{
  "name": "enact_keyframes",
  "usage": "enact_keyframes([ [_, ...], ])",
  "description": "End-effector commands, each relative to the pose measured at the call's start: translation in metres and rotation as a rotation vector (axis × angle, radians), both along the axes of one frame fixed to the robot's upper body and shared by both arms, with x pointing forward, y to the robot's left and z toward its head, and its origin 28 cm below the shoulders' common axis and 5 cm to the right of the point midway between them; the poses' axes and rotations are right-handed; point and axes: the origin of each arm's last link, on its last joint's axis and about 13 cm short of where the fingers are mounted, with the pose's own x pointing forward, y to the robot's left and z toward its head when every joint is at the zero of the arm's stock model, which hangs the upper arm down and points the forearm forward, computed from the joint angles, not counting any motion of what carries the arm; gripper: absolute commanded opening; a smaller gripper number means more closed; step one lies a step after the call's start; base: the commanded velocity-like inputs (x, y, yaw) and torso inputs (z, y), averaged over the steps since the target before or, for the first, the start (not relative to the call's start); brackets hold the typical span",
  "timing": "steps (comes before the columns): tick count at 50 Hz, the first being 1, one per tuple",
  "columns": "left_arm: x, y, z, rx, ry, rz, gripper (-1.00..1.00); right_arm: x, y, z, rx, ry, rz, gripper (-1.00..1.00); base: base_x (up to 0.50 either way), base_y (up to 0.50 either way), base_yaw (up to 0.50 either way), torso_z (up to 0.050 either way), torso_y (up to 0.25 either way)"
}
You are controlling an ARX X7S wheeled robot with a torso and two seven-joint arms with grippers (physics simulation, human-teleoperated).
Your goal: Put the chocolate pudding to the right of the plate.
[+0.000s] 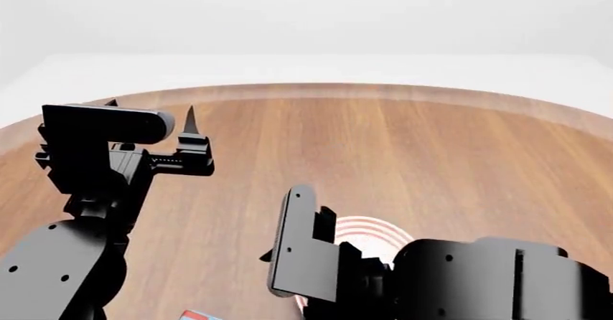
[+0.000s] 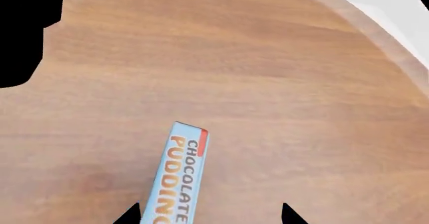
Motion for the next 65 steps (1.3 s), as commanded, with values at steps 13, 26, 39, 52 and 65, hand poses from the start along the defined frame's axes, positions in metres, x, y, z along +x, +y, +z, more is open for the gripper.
enact_keyframes([
  [13, 0.000, 0.001, -0.001, -0.001, 0.002, 0.003, 1.00, 0.005, 0.010, -0.046, -0.059, 0.157, 0.016, 1.00, 0.00, 0.00, 0.00, 0.000, 0.000],
  [26, -0.001, 0.002, -0.001, -0.003, 0.001, 0.003, 1.00, 0.004, 0.015, -0.058, -0.074, 0.203, 0.046, 1.00, 0.00, 0.00, 0.00, 0.000, 0.000],
  [39, -0.001, 0.003, -0.001, -0.003, 0.001, 0.006, 1.00, 0.011, 0.015, -0.070, -0.101, 0.235, 0.019, 1.00, 0.00, 0.00, 0.00, 0.000, 0.000],
  [52, -0.001, 0.002, -0.002, -0.004, 0.002, 0.005, 1.00, 0.016, 0.017, -0.083, -0.122, 0.274, 0.032, 1.00, 0.00, 0.00, 0.00, 0.000, 0.000],
  [65, -0.001, 0.002, -0.002, -0.010, 0.004, 0.001, 1.00, 0.023, 0.018, -0.095, -0.116, 0.308, 0.024, 1.00, 0.00, 0.00, 0.00, 0.000, 0.000],
])
